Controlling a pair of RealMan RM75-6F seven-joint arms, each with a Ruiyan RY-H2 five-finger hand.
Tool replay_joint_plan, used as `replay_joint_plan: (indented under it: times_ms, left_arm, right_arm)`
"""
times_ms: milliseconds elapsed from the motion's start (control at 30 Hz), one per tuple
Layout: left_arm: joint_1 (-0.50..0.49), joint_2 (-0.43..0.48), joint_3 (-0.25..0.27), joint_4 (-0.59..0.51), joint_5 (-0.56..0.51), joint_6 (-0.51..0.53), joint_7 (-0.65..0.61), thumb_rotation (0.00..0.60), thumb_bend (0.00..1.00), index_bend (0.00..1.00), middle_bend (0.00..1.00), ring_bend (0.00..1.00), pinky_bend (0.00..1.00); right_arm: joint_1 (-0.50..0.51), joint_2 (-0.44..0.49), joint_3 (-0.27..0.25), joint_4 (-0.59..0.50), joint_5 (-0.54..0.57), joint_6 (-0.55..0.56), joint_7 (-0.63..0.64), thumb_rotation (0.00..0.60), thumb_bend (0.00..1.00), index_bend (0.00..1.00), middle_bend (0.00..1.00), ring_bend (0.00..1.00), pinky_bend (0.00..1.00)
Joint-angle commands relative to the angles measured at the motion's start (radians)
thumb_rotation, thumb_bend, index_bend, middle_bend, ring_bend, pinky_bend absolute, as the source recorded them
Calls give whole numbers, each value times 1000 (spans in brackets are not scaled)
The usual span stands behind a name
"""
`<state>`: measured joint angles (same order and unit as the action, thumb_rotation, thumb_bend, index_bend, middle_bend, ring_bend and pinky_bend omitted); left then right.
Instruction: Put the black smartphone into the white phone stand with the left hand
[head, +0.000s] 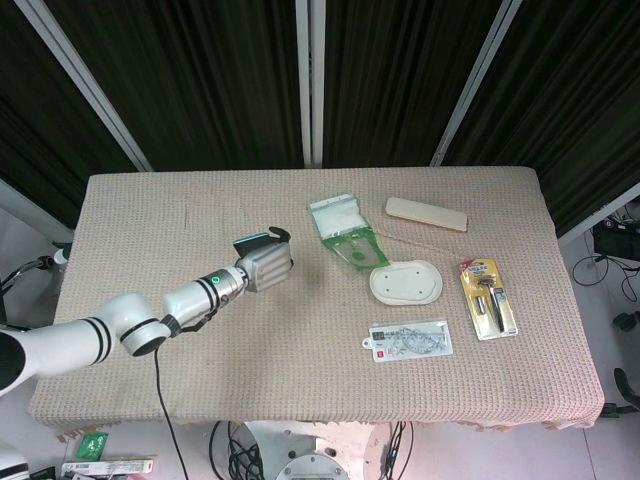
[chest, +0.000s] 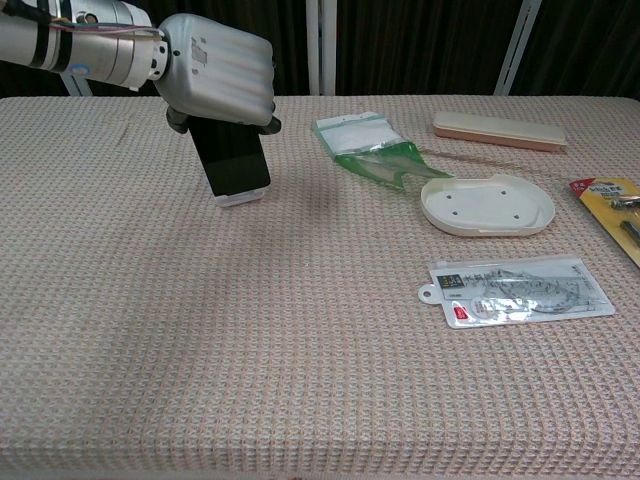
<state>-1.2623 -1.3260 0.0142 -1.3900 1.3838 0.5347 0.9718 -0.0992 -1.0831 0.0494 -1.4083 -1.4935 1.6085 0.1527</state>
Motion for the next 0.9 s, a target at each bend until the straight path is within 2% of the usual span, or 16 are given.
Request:
replay_joint_plan:
  times_ms: [33,400,800,900]
  left_arm:
    - [0,-8,4,9,3,1,-7,600,418,524,552,486,392]
    - [4,-30,-1,47,-13,15,-32,600,418,523,549,483,393]
    - [4,-28,19,39,-51,15,11,600,418,522,546,481,393]
    - [2,-30,21,36,-48,20,13,600,417,480,521,459,393]
  right_arm:
    - [0,-1,1,3,2,-1,2,600,270,0,0,0,0]
    - [3,-3,2,6,5,-12,2,600,277,0,0,0,0]
    - [4,-4,2,6,7,-18,-2,600,278,0,0,0,0]
    - [5,-2,2,2,7,-19,-6,600,278,0,0,0,0]
